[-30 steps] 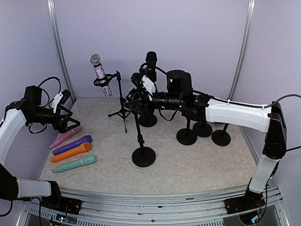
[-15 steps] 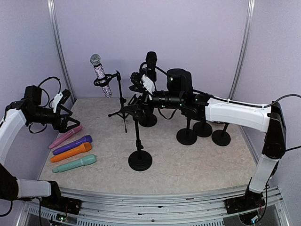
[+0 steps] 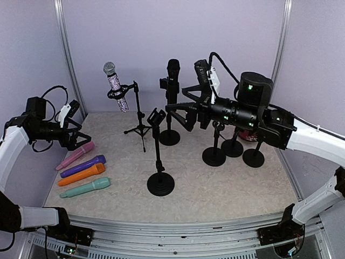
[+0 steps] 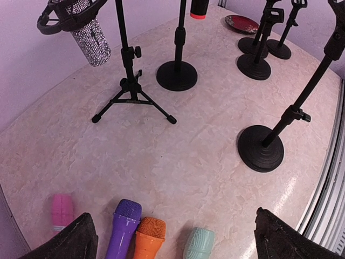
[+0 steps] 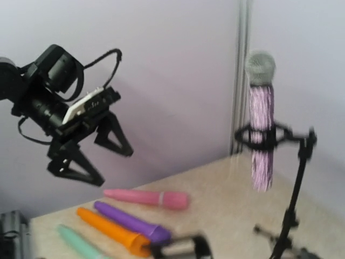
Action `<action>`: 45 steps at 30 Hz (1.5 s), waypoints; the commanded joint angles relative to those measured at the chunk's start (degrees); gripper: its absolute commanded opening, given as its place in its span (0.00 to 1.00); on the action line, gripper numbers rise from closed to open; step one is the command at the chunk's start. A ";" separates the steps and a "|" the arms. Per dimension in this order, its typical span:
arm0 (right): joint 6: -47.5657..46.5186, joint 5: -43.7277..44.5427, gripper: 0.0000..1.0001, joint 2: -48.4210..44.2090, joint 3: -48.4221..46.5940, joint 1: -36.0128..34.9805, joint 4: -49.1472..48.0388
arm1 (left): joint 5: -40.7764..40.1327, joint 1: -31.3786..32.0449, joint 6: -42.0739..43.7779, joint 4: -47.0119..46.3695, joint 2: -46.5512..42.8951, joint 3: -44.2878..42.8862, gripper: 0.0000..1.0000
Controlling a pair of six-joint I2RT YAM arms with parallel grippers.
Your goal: Remove the microphone from the stand
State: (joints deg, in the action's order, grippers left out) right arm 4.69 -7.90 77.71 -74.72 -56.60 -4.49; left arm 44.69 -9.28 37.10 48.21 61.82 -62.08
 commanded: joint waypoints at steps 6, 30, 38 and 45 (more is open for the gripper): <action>33.11 -3.51 1.00 -5.22 16.66 -0.20 6.67 | -0.36 0.02 -2.72 -2.43 -0.32 -0.78 0.99; 63.65 -30.97 0.60 28.09 21.73 3.54 -38.92 | -1.84 0.04 -0.17 -0.86 -1.81 -0.37 0.99; 65.96 -29.34 0.50 29.34 22.11 3.67 -41.75 | -1.22 0.05 0.07 -0.70 -1.79 -0.19 0.99; 66.66 -28.65 0.33 30.29 21.40 4.04 -40.55 | -1.74 0.06 1.09 0.00 -2.31 -0.07 0.99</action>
State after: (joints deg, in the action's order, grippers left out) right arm 70.70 -37.21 106.83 -51.72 -53.12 -43.64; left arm 43.05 -9.28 36.60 47.00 60.62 -62.08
